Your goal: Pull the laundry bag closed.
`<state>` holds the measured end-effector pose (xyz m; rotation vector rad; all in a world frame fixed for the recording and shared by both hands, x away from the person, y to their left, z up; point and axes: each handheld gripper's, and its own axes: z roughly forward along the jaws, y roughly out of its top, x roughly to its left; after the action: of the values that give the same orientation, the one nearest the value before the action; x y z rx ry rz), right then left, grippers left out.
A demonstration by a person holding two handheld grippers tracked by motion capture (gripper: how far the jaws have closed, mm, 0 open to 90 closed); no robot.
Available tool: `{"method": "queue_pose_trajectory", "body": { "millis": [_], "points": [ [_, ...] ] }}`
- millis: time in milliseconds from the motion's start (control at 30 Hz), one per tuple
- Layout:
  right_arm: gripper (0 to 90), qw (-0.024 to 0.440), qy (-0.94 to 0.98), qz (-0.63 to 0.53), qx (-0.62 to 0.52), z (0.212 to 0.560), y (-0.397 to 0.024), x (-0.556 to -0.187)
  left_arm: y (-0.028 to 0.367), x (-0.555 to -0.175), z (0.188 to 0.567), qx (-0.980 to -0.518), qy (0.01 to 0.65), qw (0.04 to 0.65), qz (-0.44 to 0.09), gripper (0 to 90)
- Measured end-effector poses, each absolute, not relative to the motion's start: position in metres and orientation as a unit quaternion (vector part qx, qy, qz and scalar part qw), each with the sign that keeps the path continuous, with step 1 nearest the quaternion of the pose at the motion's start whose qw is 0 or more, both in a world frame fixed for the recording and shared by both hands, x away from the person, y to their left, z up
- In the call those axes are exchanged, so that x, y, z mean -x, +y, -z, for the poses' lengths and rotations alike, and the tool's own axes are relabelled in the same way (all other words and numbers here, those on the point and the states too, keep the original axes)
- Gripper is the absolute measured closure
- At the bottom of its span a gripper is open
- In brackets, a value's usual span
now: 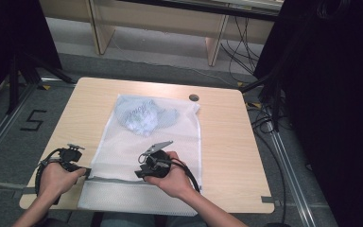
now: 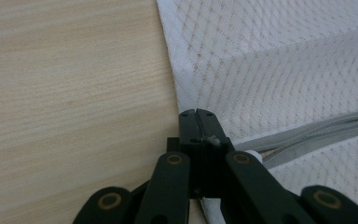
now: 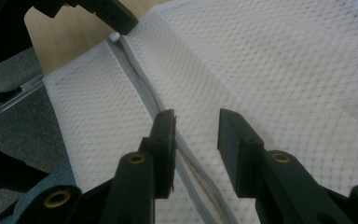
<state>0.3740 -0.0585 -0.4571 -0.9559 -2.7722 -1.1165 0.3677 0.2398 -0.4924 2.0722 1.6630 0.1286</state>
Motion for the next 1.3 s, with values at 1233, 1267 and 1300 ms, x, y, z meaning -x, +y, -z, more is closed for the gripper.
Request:
{"method": "queue_pose_trajectory", "body": {
  "millis": [1233, 1267, 1300],
  "points": [
    [69.6, 0.057, -0.884, 0.358, 0.297, 0.475, 0.013, -0.379, 0.242, -0.365, 0.492, -0.759, 0.607, 0.234, -0.037, 89.8],
    [69.5, 0.056, -0.883, 0.357, 0.299, 0.476, 0.016, -0.378, 0.242, -0.365, 0.492, -0.759, 0.607, 0.234, -0.038, 89.8],
    [69.6, 0.058, -0.884, 0.356, 0.297, 0.477, 0.017, -0.378, 0.242, -0.365, 0.492, -0.759, 0.607, 0.234, -0.038, 89.8]
  ]
}}
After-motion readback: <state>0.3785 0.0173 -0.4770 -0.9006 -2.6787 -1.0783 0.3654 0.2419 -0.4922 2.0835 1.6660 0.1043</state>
